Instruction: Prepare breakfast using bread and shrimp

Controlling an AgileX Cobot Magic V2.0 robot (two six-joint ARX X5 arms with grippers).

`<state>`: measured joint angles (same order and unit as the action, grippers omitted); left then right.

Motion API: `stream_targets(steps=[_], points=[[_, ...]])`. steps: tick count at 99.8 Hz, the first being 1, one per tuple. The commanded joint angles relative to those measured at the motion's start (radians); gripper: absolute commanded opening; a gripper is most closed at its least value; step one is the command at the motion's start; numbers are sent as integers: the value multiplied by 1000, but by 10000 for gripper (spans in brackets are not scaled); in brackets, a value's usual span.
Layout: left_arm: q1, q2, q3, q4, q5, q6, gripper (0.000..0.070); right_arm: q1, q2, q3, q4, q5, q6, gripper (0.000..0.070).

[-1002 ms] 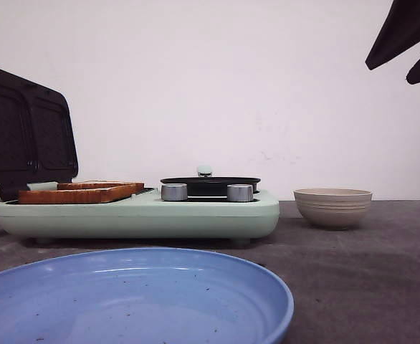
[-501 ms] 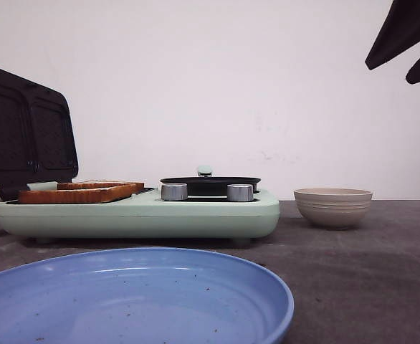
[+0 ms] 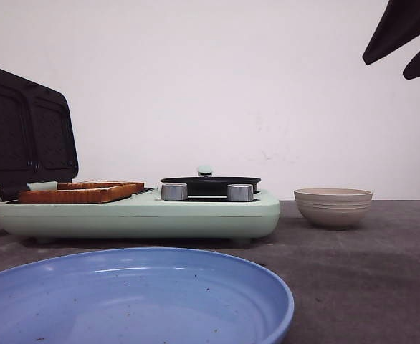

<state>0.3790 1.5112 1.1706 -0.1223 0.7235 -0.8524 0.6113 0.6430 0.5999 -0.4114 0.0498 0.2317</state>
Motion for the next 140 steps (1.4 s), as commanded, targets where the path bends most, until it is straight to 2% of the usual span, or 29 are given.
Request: stream_targets(steps=[1, 7, 23, 33, 39, 49, 50, 58, 99, 140], points=[[0, 21, 15, 20, 14, -11, 467, 6, 3, 6, 18, 1, -11, 338], [0, 27, 15, 31, 15, -23, 429, 6, 3, 6, 20, 1, -11, 338], [-6, 35, 15, 42, 19, -31, 406, 6, 6, 6, 21, 1, -11, 338], [-8, 44, 15, 41, 19, -31, 279, 6, 12, 6, 22, 1, -10, 337], [-11, 46, 15, 40, 18, -31, 238, 6, 16, 6, 22, 1, -7, 337], [-13, 47, 15, 42, 14, -29, 126, 6, 17, 6, 22, 1, -7, 338], [-13, 47, 15, 42, 12, -26, 86, 6, 17, 6, 22, 1, -7, 338], [-13, 47, 15, 42, 11, -22, 5, 6, 17, 6, 22, 1, -7, 338], [-52, 47, 15, 41, 11, 9, 4, 6, 17, 6, 22, 1, -4, 337], [-185, 47, 15, 16, 1, 111, 4, 6, 17, 6, 22, 0, 6, 337]])
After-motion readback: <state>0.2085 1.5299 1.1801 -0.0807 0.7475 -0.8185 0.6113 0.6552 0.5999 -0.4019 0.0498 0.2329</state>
